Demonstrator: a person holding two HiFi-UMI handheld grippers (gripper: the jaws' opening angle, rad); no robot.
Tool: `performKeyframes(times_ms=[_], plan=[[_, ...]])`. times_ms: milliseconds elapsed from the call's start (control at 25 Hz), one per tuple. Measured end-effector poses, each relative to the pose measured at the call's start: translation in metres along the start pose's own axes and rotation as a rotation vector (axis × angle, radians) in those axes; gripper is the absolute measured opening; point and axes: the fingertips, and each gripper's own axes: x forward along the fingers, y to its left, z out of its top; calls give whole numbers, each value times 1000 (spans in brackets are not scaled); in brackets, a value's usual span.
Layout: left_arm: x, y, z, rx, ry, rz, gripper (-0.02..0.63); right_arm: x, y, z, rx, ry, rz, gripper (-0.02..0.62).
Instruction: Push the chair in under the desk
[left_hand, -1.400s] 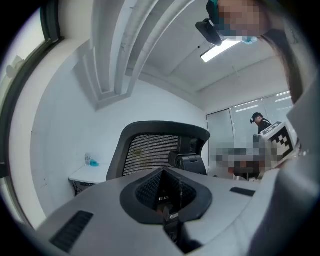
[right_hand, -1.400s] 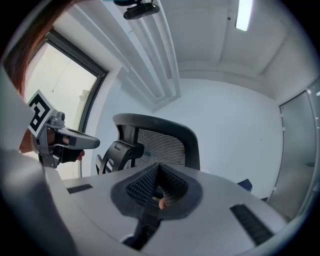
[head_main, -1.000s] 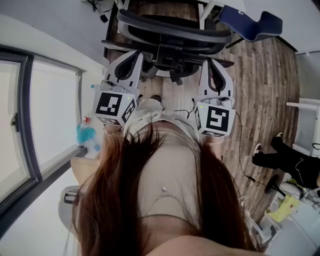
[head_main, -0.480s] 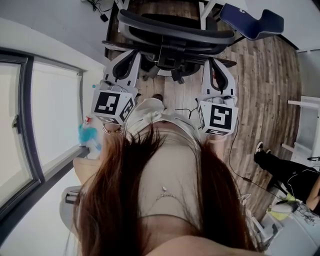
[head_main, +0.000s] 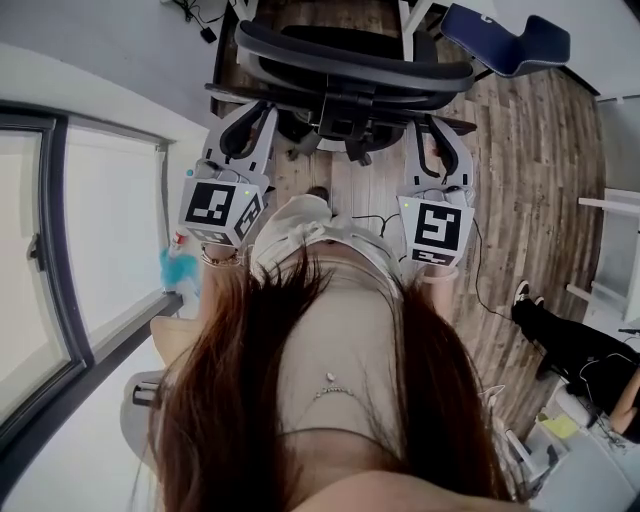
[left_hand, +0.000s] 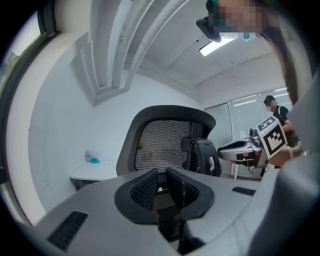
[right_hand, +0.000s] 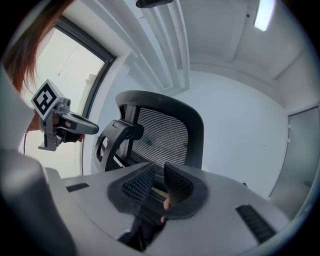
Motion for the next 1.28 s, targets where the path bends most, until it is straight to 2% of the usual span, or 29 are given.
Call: performKeyframes(times_ms=[720, 920, 1200, 1280], plan=[[19, 5, -24, 105, 101, -48, 100, 15, 3, -27, -55, 102, 55, 149], [20, 2, -36, 181, 163, -53, 118, 16, 7, -37, -64, 125, 79, 160], [23, 0, -48, 248, 212, -60, 159, 16, 9, -47, -82, 154, 102, 184], [24, -1, -49, 243, 208, -56, 171, 16, 8, -52, -92, 173, 101, 190]])
